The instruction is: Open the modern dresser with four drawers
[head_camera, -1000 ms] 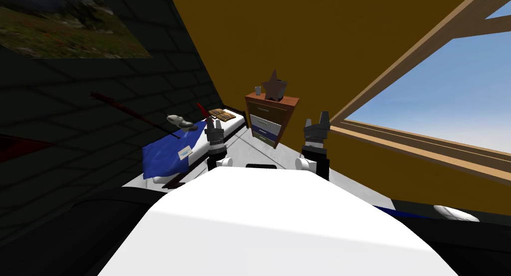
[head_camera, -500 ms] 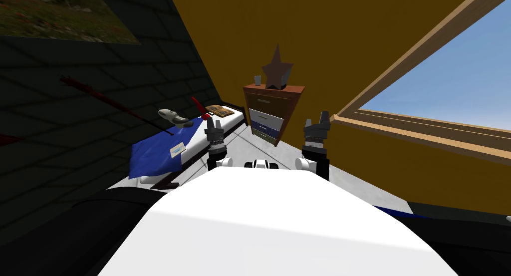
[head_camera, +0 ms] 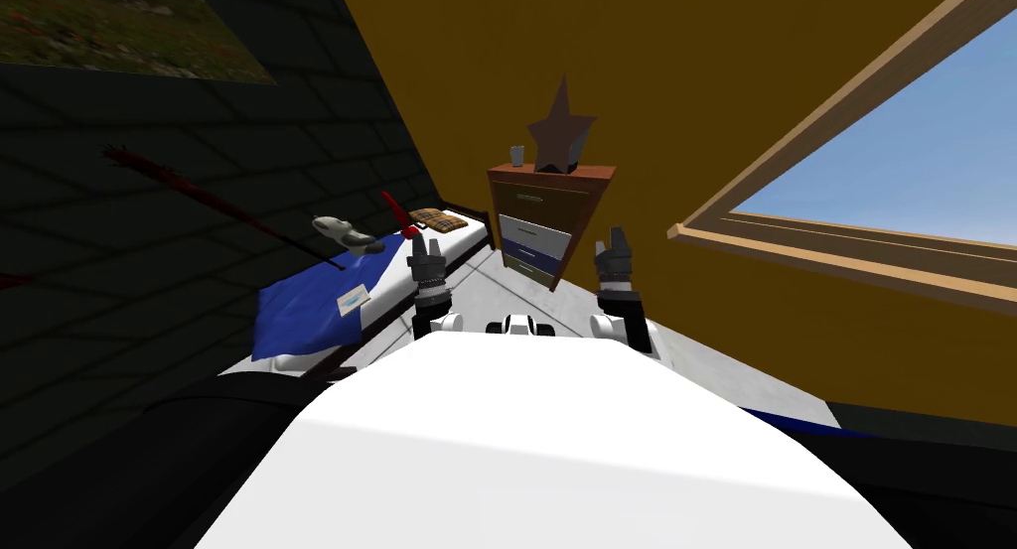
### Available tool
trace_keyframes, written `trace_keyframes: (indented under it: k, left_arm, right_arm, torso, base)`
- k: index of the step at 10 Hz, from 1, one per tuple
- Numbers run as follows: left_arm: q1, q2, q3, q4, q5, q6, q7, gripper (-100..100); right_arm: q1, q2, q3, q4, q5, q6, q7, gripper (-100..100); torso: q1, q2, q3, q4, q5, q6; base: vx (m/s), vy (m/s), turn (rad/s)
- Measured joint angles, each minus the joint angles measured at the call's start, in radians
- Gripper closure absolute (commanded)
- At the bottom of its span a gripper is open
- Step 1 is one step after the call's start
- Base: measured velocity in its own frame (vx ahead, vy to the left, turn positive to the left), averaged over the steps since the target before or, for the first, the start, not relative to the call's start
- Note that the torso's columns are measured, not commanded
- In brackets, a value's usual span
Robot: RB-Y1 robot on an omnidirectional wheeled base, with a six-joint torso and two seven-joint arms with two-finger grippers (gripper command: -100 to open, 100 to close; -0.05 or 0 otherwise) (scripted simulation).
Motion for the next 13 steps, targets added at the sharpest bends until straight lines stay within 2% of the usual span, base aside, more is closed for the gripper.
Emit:
trace_keyframes:
  k: [2,3,5,6,8,10,13]
  left_arm:
    - [0.0,0.0,0.0,0.0,0.0,0.0,0.0,0]
    - [0.0,0.0,0.0,0.0,0.0,0.0,0.0,0]
    - [0.0,0.0,0.0,0.0,0.0,0.0,0.0,0]
    - [0.0,0.0,0.0,0.0,0.0,0.0,0.0,0]
    - [0.0,0.0,0.0,0.0,0.0,0.0,0.0,0]
    - [0.0,0.0,0.0,0.0,0.0,0.0,0.0,0]
    - [0.0,0.0,0.0,0.0,0.0,0.0,0.0,0]
  right_arm:
    - [-0.027,-0.051,0.021,0.07,0.065,0.014,0.015,-100]
    - [-0.049,-0.09,0.017,0.103,0.09,0.031,0.013,-100]
    - [-0.06,-0.126,0.029,0.125,0.136,0.06,0.016,-100]
    - [-0.067,-0.132,0.036,0.137,0.154,0.07,0.022,-100]
    - [-0.091,-0.173,0.052,0.191,0.213,0.088,0.033,-100]
    - [-0.12,-0.198,0.061,0.264,0.265,0.094,0.042,-100]
    - [-0.141,-0.235,0.078,0.308,0.333,0.127,0.052,-100]
  torso:
    - [-0.002,0.0,0.0,0.0,0.0,0.0]
    - [-0.001,0.001,0.0,0.0,0.0,0.0]
    - [-0.005,0.0,0.0,0.0,-0.001,0.0]
    - [-0.005,0.001,0.0,0.0,-0.001,0.0]
    - [0.001,0.001,0.0,0.0,0.0,0.0]
    - [-0.001,0.0,0.0,0.0,0.0,0.0]
    - [-0.004,0.001,0.0,0.0,-0.001,0.0]
  base:
    - [0.033,0.187,-0.028]
    - [0.028,0.15,-0.016]
    - [0.036,0.125,-0.018]
    - [0.005,0.111,-0.022]
    - [0.029,0.18,-0.031]
    - [0.02,0.154,-0.019]
    - [0.023,0.127,-0.023]
